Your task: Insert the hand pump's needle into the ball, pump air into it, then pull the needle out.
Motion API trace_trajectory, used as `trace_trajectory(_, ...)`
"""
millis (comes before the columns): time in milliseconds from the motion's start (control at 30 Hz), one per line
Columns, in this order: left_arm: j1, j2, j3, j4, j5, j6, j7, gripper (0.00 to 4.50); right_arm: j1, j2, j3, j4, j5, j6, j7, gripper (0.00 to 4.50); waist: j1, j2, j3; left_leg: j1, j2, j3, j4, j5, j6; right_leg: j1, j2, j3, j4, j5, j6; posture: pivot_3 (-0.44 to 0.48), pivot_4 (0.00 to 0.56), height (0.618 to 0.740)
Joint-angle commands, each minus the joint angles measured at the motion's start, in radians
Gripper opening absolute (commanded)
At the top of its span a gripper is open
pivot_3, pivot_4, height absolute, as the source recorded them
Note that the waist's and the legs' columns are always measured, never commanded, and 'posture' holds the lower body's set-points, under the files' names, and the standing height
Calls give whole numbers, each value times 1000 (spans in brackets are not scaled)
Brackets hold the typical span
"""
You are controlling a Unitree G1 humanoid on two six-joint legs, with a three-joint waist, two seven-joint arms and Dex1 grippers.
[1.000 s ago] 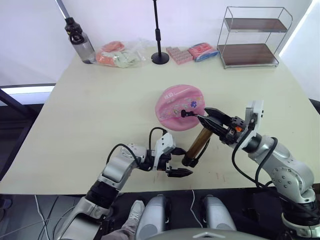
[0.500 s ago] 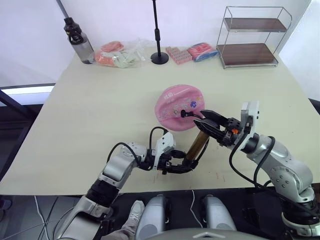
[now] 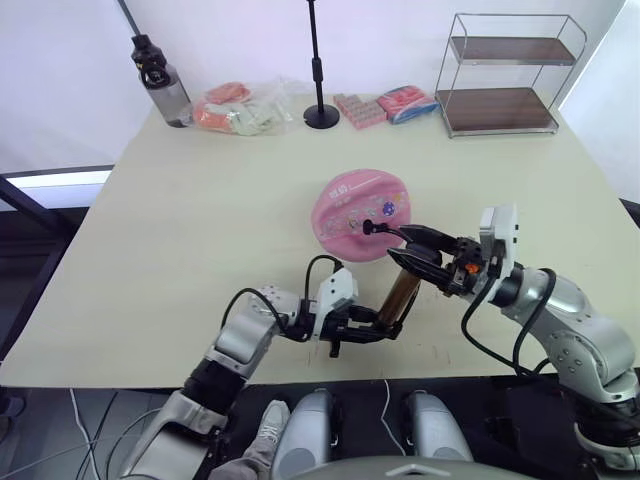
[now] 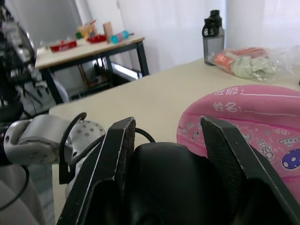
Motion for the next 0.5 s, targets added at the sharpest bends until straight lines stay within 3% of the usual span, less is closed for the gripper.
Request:
trace_trajectory(33,-33,-44,22,41,19,-60,54,1072,13,-32,35,-26,-60,-96,84,1797,0,0,0,0,0,0,0,0,0,0,0,0,0,0,0,0,150,740)
trace_trajectory(300,-76,-205,8,255,132,-218,211,1072,69,-62,56,60,-200,-271,143,1797,2,0,0,0,0,0,1,0,0,1,1,0,0,0,0,0,150,740)
trace_trajectory(500,-77,-239,11,338,178,-282,252,1072,119,-69,60,69,-222,-308,149,1797,12,0,0,2,0,-1,3,0,0,4,0,0,0,0,-1,0,150,740)
